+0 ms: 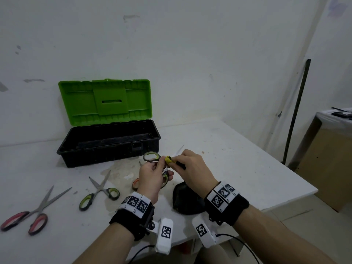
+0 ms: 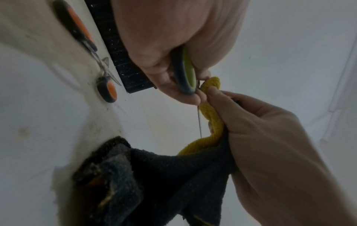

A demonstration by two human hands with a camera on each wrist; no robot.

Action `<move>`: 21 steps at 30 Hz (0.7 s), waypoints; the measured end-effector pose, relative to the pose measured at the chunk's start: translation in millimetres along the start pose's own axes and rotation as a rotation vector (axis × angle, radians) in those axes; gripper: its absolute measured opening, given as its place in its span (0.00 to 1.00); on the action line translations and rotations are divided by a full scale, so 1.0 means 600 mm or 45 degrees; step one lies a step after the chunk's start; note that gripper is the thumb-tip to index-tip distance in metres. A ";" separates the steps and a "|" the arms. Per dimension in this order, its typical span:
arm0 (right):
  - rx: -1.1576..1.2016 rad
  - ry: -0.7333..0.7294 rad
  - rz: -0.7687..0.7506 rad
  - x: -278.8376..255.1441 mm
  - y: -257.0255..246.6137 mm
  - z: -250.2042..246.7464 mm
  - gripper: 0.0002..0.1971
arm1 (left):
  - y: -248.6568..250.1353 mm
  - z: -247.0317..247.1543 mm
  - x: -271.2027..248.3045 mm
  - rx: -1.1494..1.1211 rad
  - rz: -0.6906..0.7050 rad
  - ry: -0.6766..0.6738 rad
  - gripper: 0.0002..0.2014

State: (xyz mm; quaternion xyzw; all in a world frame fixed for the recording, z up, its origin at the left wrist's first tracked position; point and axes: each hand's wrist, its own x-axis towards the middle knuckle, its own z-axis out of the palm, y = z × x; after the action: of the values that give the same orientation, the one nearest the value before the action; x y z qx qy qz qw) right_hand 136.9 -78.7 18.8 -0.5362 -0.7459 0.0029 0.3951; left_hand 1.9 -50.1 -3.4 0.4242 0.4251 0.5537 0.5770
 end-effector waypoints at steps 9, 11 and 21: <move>-0.062 0.141 0.293 0.035 0.034 -0.015 0.16 | 0.003 -0.002 -0.018 0.194 0.041 0.017 0.19; 0.001 0.126 0.219 0.030 0.027 -0.019 0.15 | 0.007 0.000 -0.017 0.204 0.054 0.012 0.19; 0.025 0.115 0.330 0.034 0.047 -0.036 0.15 | 0.000 0.008 -0.015 0.177 0.010 -0.018 0.17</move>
State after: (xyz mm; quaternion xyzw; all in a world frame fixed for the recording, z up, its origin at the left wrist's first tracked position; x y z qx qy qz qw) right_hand 169.7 -59.3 33.4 -0.6239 -0.6518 0.0371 0.4297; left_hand 6.1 -59.4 -2.1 0.4688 0.4567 0.5221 0.5469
